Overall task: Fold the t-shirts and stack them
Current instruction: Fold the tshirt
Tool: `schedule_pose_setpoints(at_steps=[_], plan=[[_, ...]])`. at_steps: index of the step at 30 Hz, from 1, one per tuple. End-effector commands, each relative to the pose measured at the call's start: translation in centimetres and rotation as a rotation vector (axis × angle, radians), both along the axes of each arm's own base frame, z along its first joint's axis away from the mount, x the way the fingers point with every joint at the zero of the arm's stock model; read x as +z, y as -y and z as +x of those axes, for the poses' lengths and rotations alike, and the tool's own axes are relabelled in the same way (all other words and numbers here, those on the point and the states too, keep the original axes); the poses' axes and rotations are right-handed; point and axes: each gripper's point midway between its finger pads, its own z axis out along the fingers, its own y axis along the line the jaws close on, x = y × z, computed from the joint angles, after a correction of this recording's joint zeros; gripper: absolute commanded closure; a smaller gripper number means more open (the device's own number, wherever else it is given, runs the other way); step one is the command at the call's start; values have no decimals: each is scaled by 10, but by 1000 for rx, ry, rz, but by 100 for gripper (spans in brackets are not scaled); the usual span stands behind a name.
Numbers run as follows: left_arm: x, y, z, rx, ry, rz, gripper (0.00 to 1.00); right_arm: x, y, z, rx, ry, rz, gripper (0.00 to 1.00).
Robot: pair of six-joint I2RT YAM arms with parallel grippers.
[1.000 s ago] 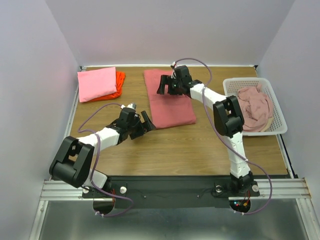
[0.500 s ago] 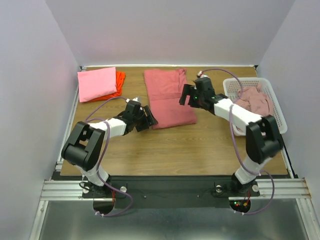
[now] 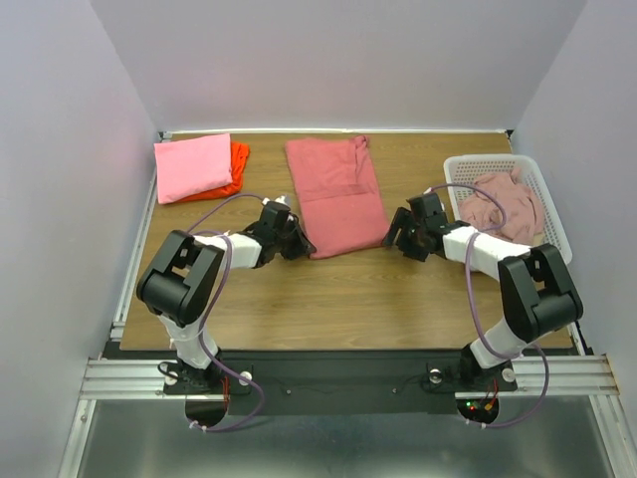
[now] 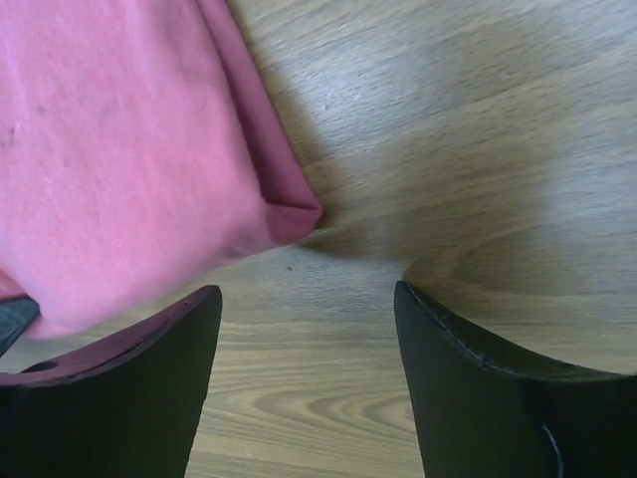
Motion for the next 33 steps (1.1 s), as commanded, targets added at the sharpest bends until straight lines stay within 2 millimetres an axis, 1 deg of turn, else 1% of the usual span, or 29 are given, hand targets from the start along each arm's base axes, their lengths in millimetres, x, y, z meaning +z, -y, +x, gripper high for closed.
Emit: schedule_pose_setpoints(at_steps=[1,7,10,13,14,15,17,18,20,21,23,24,25,26,27,28,29,30,31,32,33], plan=[[-18,1,-14,-26,-47,19,100,6,-16,14,21,44,94,25],[-25,-8,-24,-14,-61,40,100,-5,-16,23,9,42,102,30],[-25,-11,-28,-11,-59,45,100,-10,-12,26,-6,35,96,31],[-28,-14,-32,-11,-63,50,100,-16,-6,27,-20,30,79,37],[-29,-14,-33,-12,-67,50,100,-17,-7,26,-15,26,86,40],[-30,-15,-34,-12,-69,52,100,-22,-7,24,-10,14,87,45],[-31,-14,-34,-15,-72,52,100,-26,-9,21,2,4,96,48],[-31,-14,-35,-19,-73,50,100,-30,-9,19,4,-1,96,57],[-32,-14,-38,-22,-78,50,100,-33,-9,16,10,-11,98,64],[-30,-13,-39,-26,-73,45,100,-34,-9,14,13,-14,97,75],[-30,-12,-46,-36,-80,43,100,-34,-9,10,33,-14,97,88],[-22,-9,-46,-44,-61,31,100,-31,-14,7,59,-14,119,97],[-22,-5,-55,-67,-64,33,100,-23,-17,-2,92,-6,143,100],[-12,-1,-58,-75,-44,22,100,-17,-17,-6,101,9,152,100],[-9,2,-64,-89,-38,20,100,-12,-16,-11,103,22,156,100],[-10,5,-76,-102,-53,21,100,-9,-12,-19,99,27,153,100],[-7,14,-89,-138,-54,14,100,5,-7,-28,94,71,154,100],[-1,17,-100,-147,-53,-4,100,4,-2,-41,87,52,144,100],[2,20,-109,-154,-60,-15,100,10,1,-48,83,65,145,100],[6,29,-125,-197,-66,-29,100,14,8,-65,73,64,137,100],[15,31,-136,-210,-56,-57,100,19,11,-73,65,71,139,100]])
